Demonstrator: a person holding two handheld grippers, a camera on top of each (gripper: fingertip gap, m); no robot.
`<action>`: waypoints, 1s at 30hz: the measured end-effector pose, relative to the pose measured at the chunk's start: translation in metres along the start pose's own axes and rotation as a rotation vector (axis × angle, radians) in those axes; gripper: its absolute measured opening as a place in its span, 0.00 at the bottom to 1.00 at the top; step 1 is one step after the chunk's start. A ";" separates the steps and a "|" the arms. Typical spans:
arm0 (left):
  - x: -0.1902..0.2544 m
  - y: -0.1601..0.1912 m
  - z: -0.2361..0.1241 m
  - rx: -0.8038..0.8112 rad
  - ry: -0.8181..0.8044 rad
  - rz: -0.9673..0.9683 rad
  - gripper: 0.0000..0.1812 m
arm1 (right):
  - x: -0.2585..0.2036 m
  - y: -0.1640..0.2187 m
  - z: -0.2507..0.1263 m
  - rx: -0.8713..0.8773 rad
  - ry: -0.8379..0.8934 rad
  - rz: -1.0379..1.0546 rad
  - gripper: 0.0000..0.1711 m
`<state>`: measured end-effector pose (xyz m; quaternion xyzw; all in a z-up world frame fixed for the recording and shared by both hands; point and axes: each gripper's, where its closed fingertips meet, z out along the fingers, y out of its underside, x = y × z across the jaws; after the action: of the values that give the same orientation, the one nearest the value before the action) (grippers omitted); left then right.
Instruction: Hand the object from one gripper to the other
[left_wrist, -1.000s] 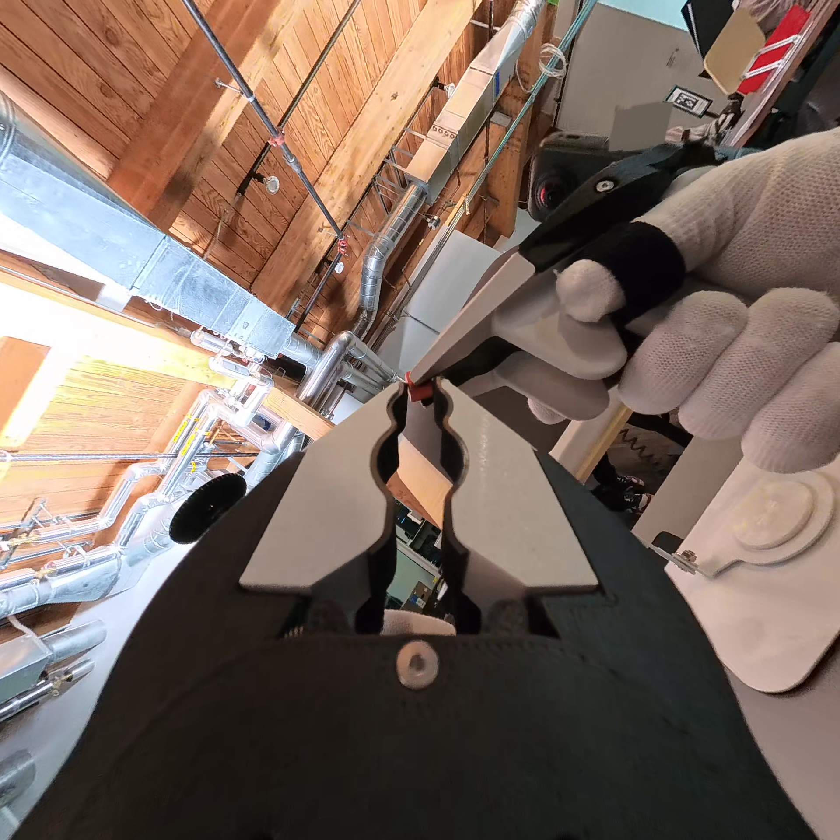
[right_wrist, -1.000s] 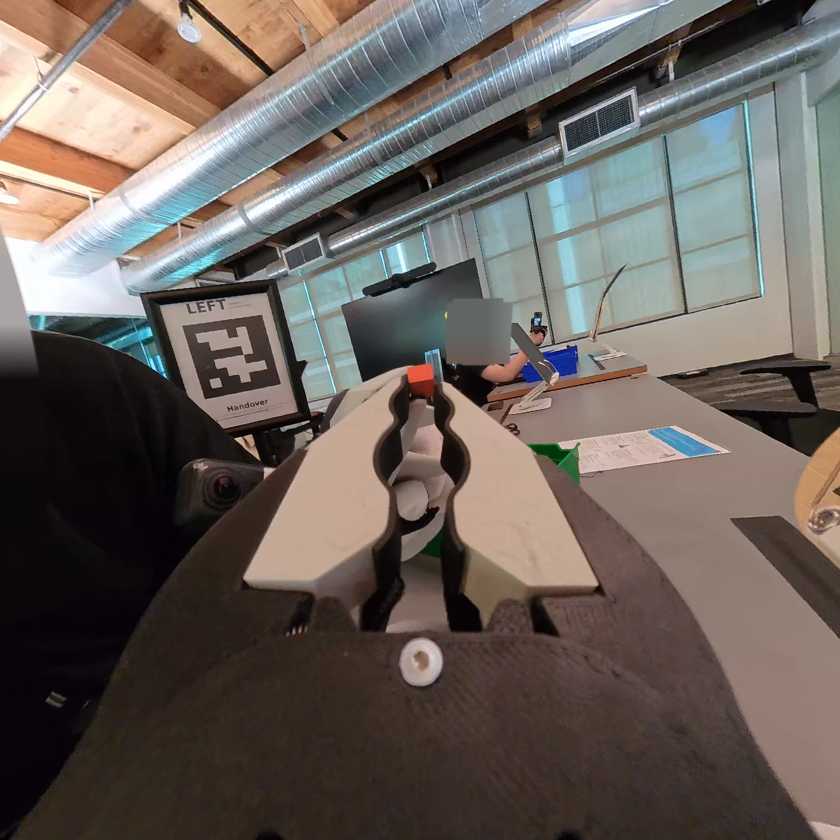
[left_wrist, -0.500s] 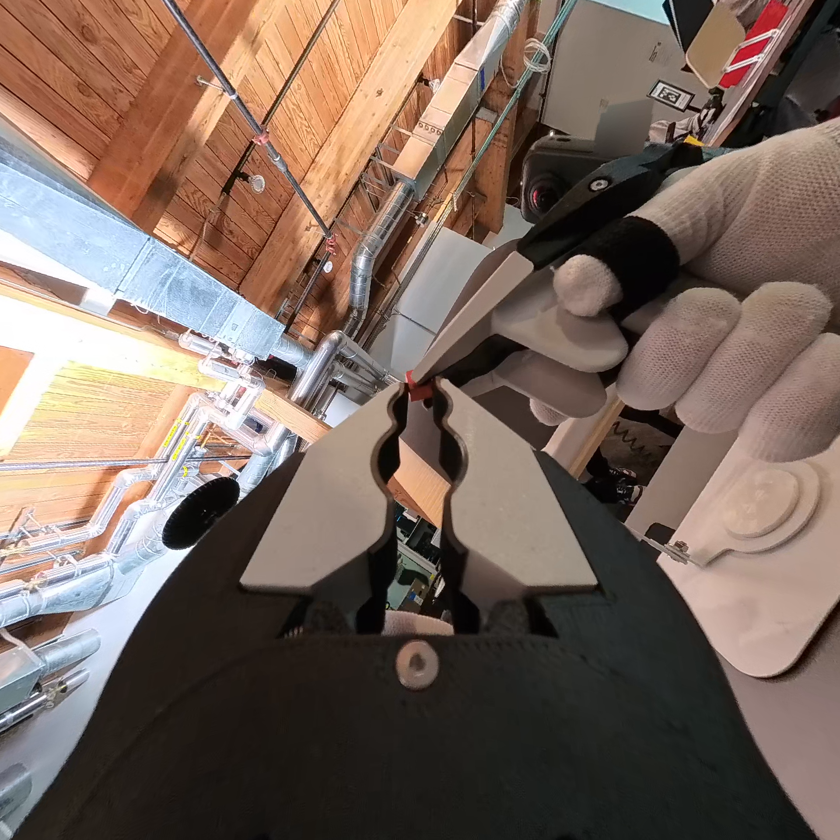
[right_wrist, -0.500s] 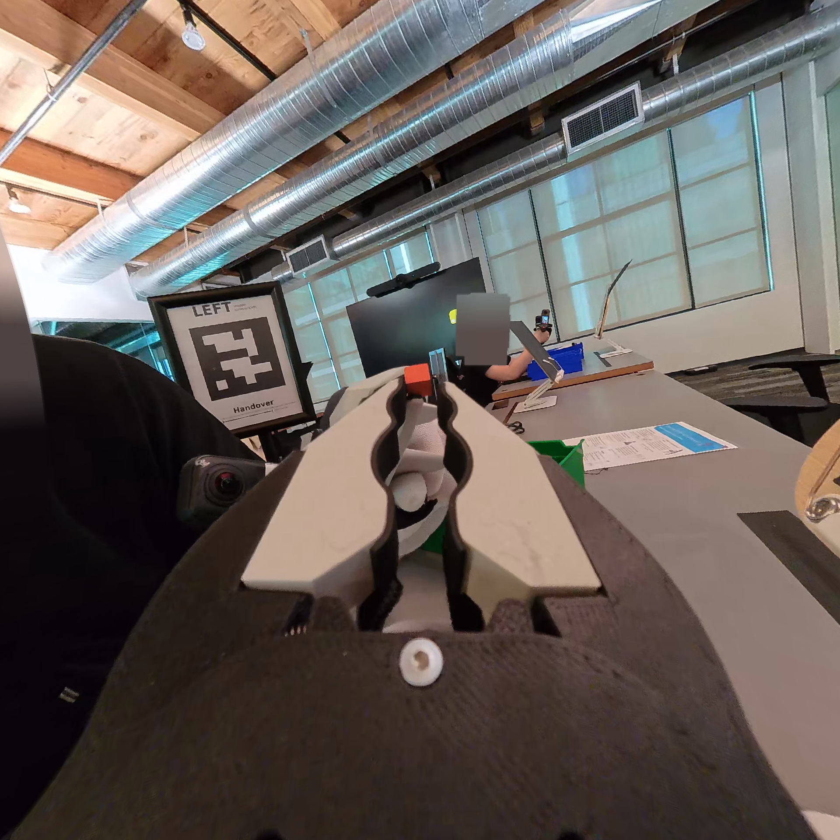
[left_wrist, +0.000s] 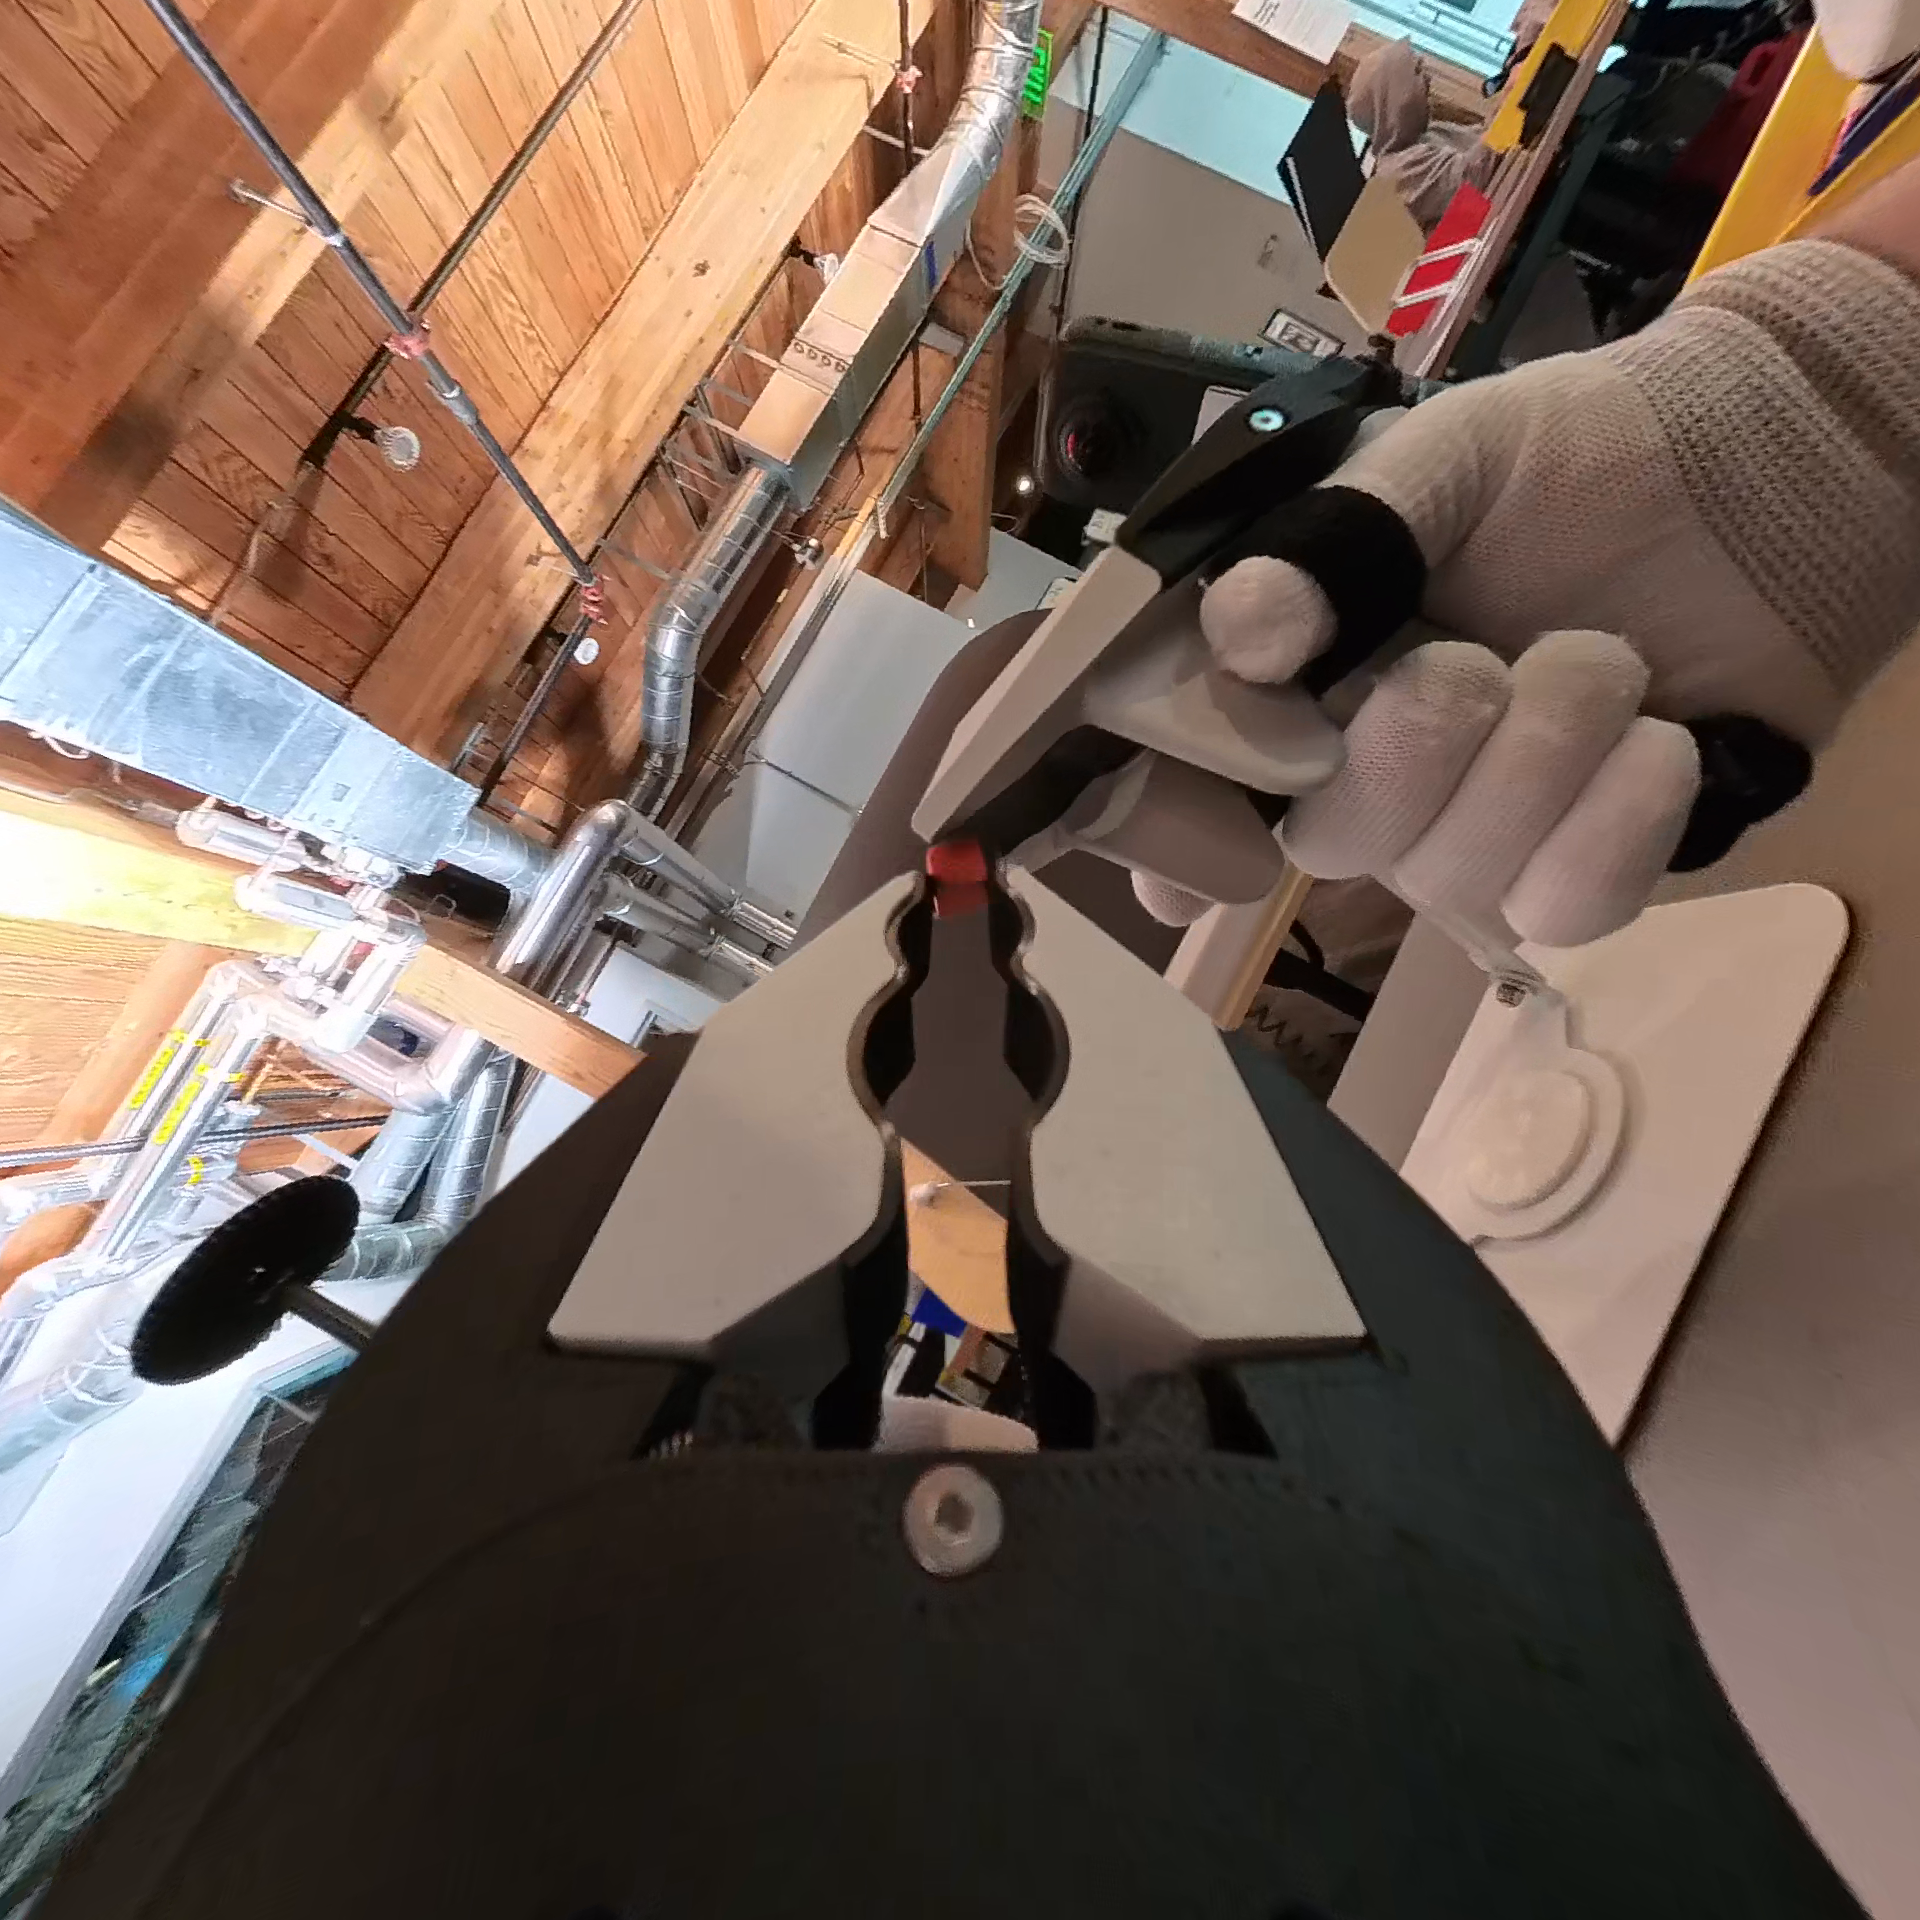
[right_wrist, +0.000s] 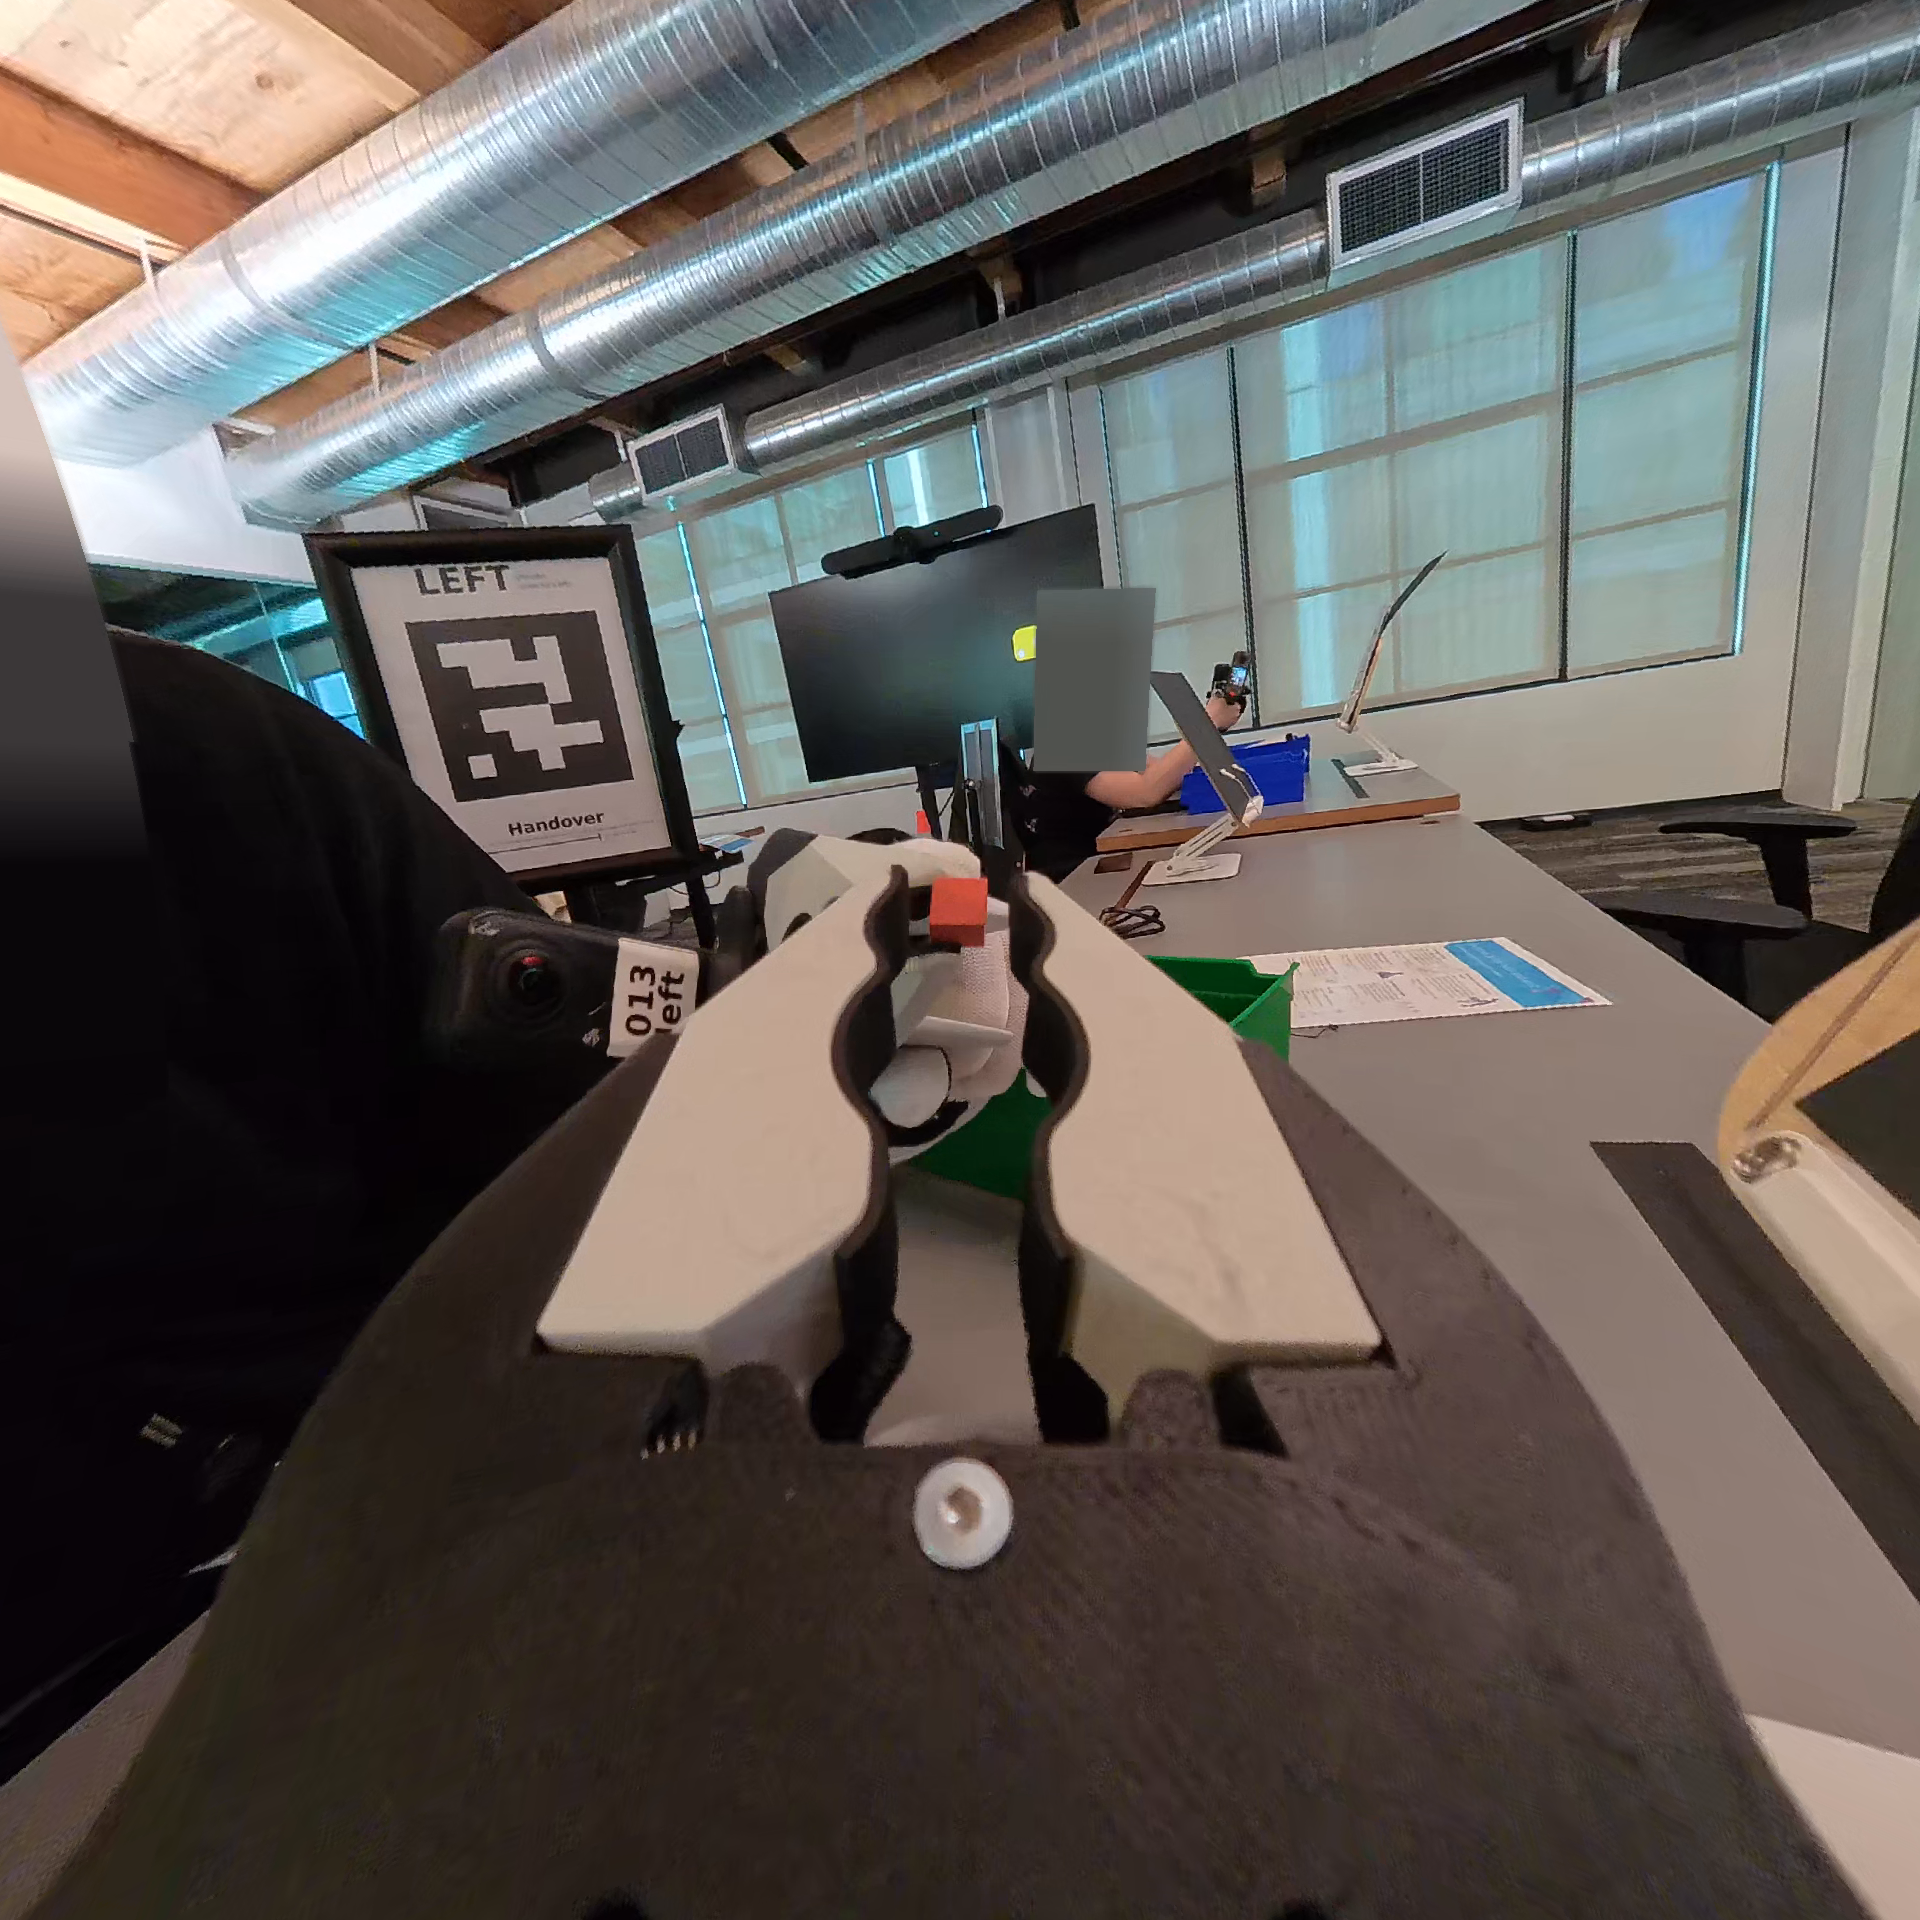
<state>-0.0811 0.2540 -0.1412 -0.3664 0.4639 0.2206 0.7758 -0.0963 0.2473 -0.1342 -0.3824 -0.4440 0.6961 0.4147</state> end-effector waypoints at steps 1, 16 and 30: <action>0.001 0.000 0.000 -0.001 0.014 -0.011 0.04 | 0.000 0.000 -0.002 -0.005 0.004 -0.004 0.10; 0.016 0.024 0.001 -0.240 0.268 -0.080 0.05 | 0.005 0.005 -0.023 -0.396 0.292 -0.340 0.14; 0.044 -0.008 -0.054 -0.164 0.954 -0.848 0.05 | -0.030 0.056 -0.008 -0.901 0.220 -0.838 0.13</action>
<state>-0.0855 0.2072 -0.1932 -0.6338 0.5543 -0.2579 0.4738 -0.0915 0.2075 -0.1842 -0.3826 -0.7610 0.1752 0.4937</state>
